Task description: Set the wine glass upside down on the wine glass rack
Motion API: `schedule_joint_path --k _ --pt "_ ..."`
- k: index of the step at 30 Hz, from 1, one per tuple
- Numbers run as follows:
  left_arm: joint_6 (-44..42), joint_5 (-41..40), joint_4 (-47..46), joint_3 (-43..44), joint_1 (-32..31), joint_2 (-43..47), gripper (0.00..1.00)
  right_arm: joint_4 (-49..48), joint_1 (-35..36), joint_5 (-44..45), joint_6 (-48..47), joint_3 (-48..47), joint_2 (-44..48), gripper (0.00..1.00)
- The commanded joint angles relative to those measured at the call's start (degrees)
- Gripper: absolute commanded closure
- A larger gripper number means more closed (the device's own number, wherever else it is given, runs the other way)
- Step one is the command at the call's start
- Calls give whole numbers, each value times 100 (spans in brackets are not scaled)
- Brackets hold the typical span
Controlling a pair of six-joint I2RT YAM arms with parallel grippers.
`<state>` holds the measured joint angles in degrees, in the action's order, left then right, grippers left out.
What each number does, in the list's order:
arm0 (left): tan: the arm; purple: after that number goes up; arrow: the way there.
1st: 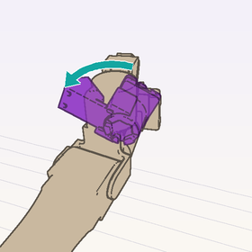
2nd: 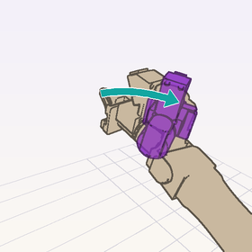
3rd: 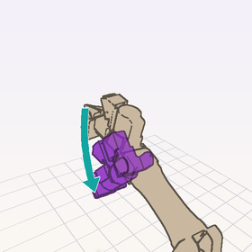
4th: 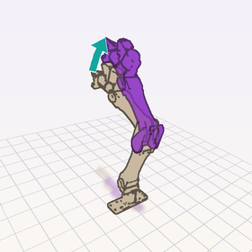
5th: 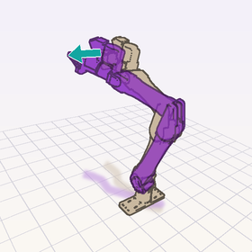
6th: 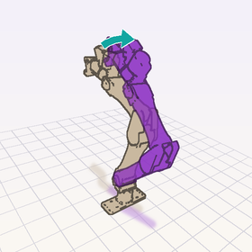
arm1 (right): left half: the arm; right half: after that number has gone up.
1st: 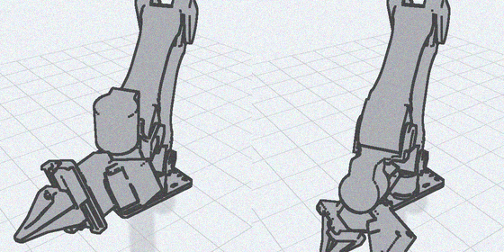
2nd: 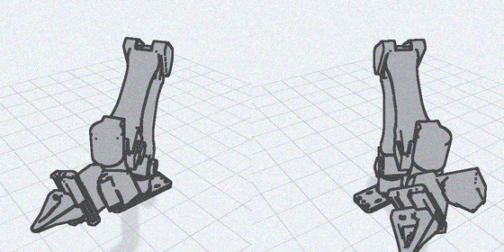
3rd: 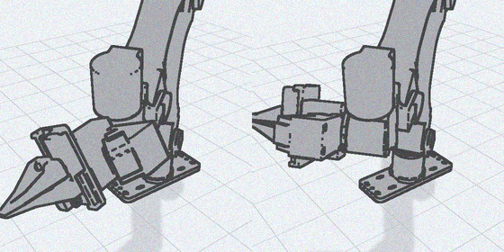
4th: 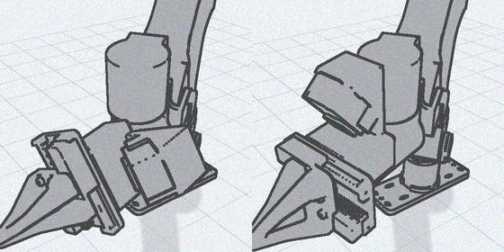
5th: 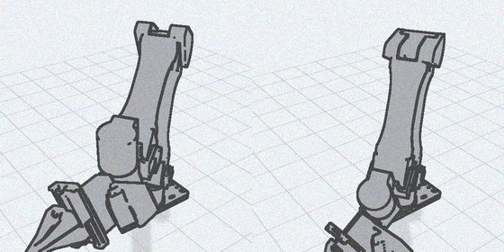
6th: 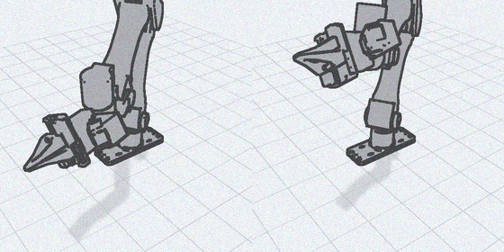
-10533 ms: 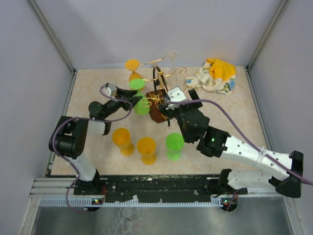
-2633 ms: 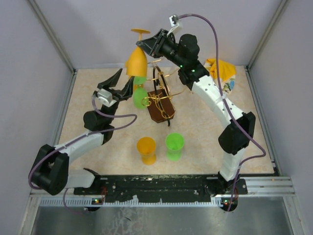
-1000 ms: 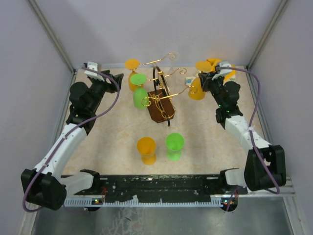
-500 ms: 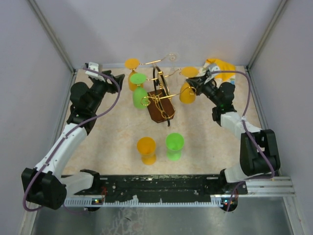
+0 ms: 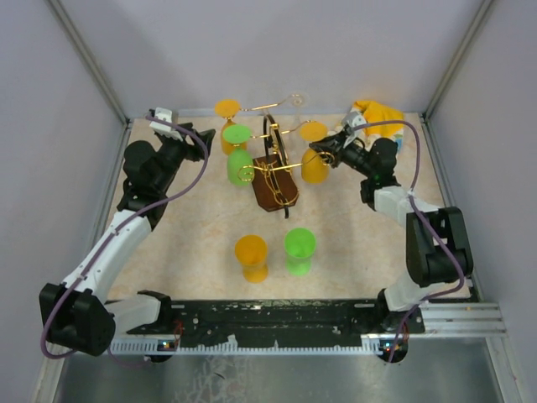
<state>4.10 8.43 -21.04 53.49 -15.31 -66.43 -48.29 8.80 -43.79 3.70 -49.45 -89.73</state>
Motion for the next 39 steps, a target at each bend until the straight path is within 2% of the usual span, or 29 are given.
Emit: schedule_joint_path --k 1,11,24,32,39 --pt "-15 80 -189 -49 26 -14 28 -899 -91 -535 233 -419 -284 100" --pt "-27 43 -198 -83 27 -45 28 -1368 -92 -572 839 -875 -863 100" --pt "17 53 -199 -90 24 -52 28 -972 -21 -349 743 -1189 -1120 100" --pt "24 57 -190 -84 21 -71 28 -875 -29 511 408 -862 -836 100" --pt "117 96 -192 -94 20 -65 28 -772 -29 913 164 -406 -317 100"
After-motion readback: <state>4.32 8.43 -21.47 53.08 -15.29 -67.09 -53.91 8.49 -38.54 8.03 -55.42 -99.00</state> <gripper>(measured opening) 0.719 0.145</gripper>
